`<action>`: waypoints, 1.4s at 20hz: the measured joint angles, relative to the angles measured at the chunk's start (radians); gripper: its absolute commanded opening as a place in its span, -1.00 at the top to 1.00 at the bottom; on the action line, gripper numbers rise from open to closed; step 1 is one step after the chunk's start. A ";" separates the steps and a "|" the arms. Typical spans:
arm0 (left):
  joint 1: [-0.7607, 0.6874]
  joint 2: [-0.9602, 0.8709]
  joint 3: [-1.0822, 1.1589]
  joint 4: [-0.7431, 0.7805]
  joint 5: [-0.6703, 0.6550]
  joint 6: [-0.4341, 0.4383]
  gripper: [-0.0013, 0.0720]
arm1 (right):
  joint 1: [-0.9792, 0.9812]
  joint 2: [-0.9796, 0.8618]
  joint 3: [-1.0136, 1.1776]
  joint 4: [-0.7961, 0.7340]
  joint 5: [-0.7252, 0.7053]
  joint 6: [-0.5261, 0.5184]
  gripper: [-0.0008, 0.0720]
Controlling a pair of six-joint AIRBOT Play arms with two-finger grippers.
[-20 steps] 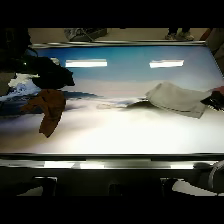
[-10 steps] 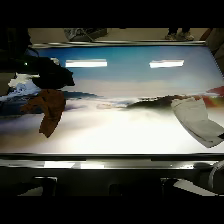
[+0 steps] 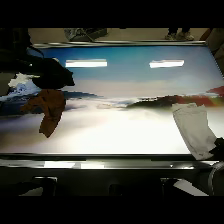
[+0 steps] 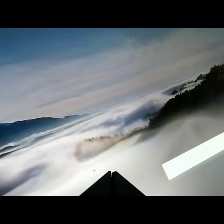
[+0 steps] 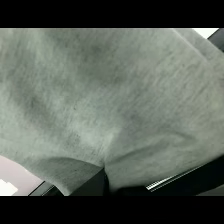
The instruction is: Fold the shirts.
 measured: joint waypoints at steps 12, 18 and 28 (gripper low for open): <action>-0.003 0.000 0.000 0.000 0.001 0.000 0.88 | -0.001 0.093 -0.053 -0.219 0.054 0.118 0.84; -0.003 0.000 0.000 0.000 0.003 0.000 0.88 | -0.002 0.097 -0.054 -0.193 0.057 0.135 0.83; -0.003 0.000 0.000 0.000 0.004 0.001 0.88 | -0.002 0.097 -0.054 -0.104 0.085 0.138 -0.72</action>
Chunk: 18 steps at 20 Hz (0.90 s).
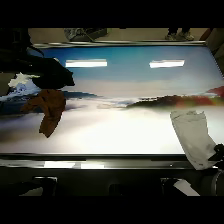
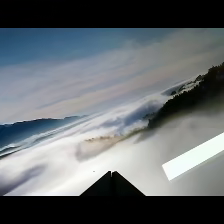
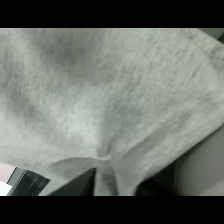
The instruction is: Fold the shirts.
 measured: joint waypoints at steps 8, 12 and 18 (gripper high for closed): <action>0.001 0.000 0.000 0.000 0.009 0.019 0.89 | 0.000 0.047 0.203 -0.020 -0.047 -0.175 -0.96; -0.003 0.000 0.000 0.040 0.087 0.021 0.89 | 0.055 0.060 0.447 0.095 -0.188 -0.323 -0.95; -0.015 -0.079 -0.018 0.465 0.025 -0.158 -0.77 | 0.509 0.019 0.570 0.100 -0.208 -0.361 -0.95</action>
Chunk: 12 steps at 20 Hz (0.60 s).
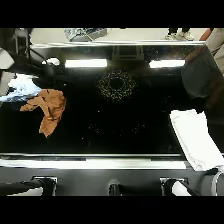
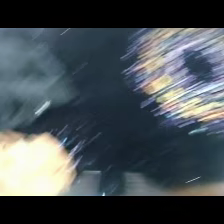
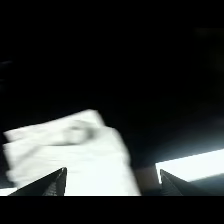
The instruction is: Fold the shirts.
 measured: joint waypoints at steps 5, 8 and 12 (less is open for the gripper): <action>0.032 0.008 -0.280 -0.004 -0.135 -0.065 -0.77 | 0.300 -0.159 0.015 0.030 0.164 0.050 -0.94; 0.039 0.068 -0.440 -0.028 -0.065 -0.103 -0.77 | 0.366 -0.225 0.018 0.043 0.229 0.048 -0.94; 0.042 0.097 -0.507 -0.040 -0.004 -0.125 -0.77 | 0.395 -0.254 0.019 0.026 0.275 0.046 -0.94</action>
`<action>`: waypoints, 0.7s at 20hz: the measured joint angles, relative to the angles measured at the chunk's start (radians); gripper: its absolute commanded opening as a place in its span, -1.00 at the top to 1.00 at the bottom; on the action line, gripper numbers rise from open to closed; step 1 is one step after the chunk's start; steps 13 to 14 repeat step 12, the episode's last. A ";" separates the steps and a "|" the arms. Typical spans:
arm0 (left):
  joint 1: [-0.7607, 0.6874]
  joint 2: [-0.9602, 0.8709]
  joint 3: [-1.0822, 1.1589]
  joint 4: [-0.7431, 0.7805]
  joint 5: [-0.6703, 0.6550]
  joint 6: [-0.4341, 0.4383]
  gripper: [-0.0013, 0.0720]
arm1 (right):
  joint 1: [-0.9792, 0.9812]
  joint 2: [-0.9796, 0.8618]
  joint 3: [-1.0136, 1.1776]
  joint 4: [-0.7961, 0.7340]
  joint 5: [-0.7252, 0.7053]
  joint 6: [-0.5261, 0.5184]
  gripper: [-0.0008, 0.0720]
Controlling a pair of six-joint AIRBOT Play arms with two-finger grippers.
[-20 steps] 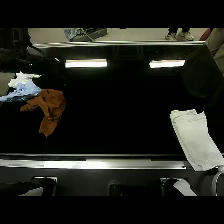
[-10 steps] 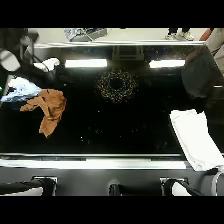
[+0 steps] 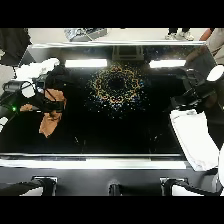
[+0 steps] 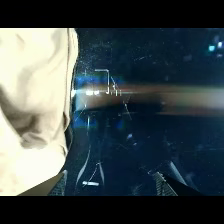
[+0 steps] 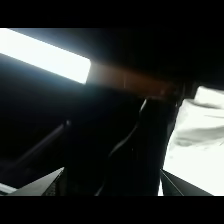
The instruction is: Fold the shirts.
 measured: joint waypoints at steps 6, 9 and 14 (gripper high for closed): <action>0.000 0.005 -0.022 -0.003 0.026 -0.009 -0.77 | 0.011 -0.010 0.000 -0.016 0.029 -0.002 -0.94; 0.000 0.005 -0.024 -0.004 0.029 -0.010 -0.77 | 0.012 -0.011 0.000 -0.020 0.034 -0.002 -0.94; 0.000 0.005 -0.025 -0.004 0.031 -0.011 -0.77 | 0.012 -0.011 0.000 -0.020 0.036 -0.002 -0.94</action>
